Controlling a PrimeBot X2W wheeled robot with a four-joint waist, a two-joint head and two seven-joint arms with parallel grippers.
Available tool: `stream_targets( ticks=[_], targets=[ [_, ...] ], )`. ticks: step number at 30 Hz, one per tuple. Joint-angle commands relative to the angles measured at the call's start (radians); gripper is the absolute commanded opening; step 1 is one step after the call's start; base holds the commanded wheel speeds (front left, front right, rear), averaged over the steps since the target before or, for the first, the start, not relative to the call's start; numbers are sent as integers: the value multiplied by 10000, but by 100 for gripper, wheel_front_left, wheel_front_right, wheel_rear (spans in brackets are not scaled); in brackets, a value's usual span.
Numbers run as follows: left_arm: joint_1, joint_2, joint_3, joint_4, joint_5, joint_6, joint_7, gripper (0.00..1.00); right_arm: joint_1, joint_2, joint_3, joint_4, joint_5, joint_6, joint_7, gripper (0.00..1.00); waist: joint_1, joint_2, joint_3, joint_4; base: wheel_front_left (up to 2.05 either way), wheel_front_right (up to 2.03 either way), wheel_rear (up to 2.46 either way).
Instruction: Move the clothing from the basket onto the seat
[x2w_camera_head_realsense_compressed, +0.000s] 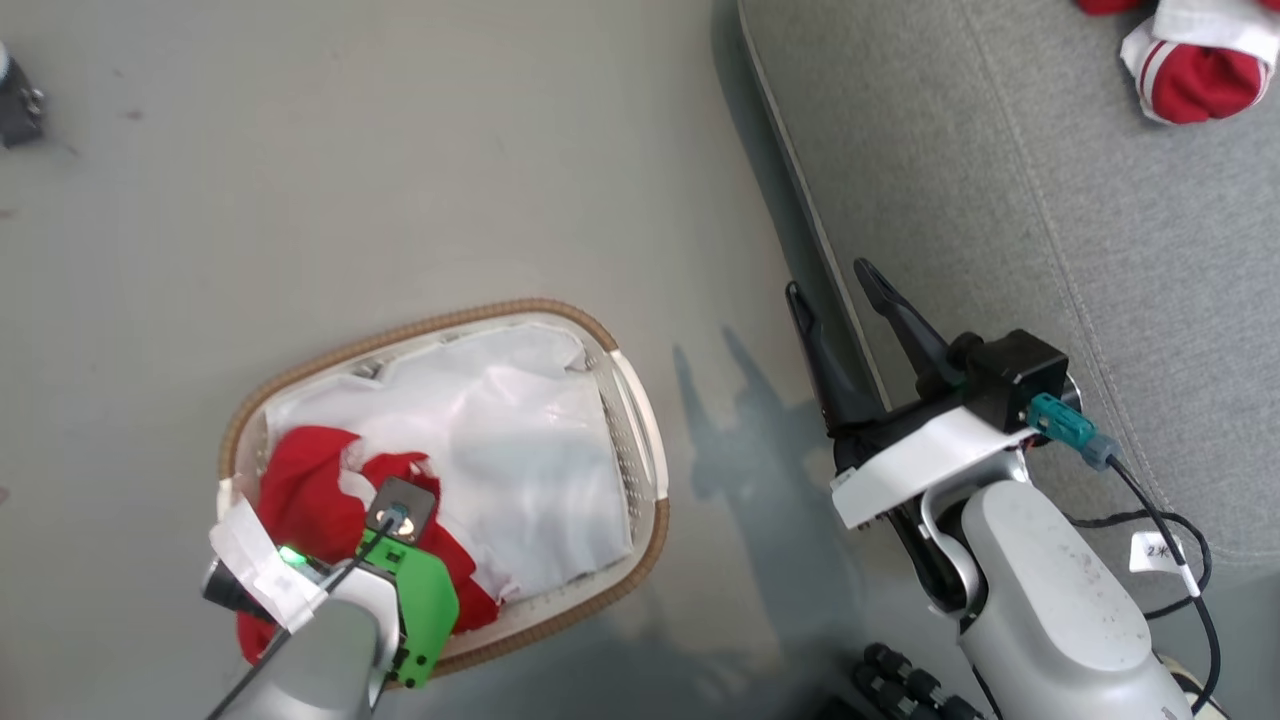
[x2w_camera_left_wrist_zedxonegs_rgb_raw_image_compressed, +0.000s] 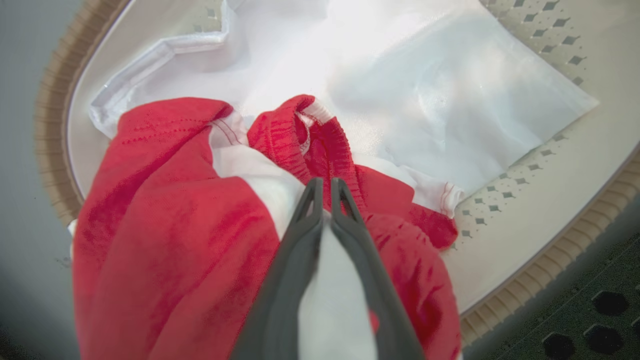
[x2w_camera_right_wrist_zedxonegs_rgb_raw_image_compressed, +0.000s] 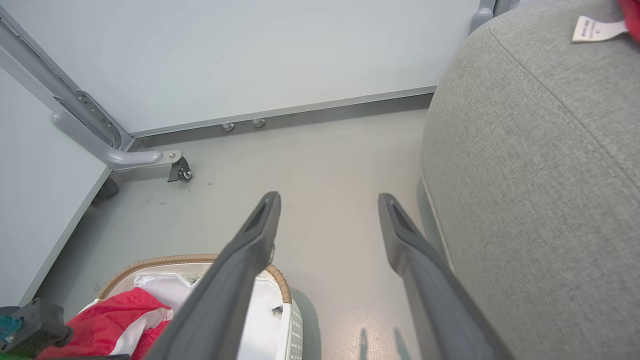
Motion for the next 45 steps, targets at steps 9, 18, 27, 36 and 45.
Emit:
stream_targets(
  ticks=[9,18,27,36,45],
  targets=[
    [630,-373,-58,-428,-686,-157,-1261,0,736,-43,-189,334,-374,-14,-23,100,-1,0,-2529,1041,0,0,0],
    [1128,-401,-709,-2659,-2176,-300,-1551,0,1298,-88,-307,548,-481,-14,-23,100,-1,0,-3641,1460,0,0,0],
    [1257,-398,-1346,-5223,-3444,176,-1552,0,1786,-118,-317,639,-499,-14,-22,100,-1,0,-4397,1598,0,0,0],
    [803,-399,-1733,-7068,-4306,534,-1554,0,2239,-106,-241,725,-479,-14,-21,100,-1,0,-5043,1681,0,0,0],
    [360,-396,-2343,-7739,-4986,947,-1553,0,2456,-138,581,675,-543,-14,-21,100,-1,0,-5386,1624,0,0,0]
  ],
)
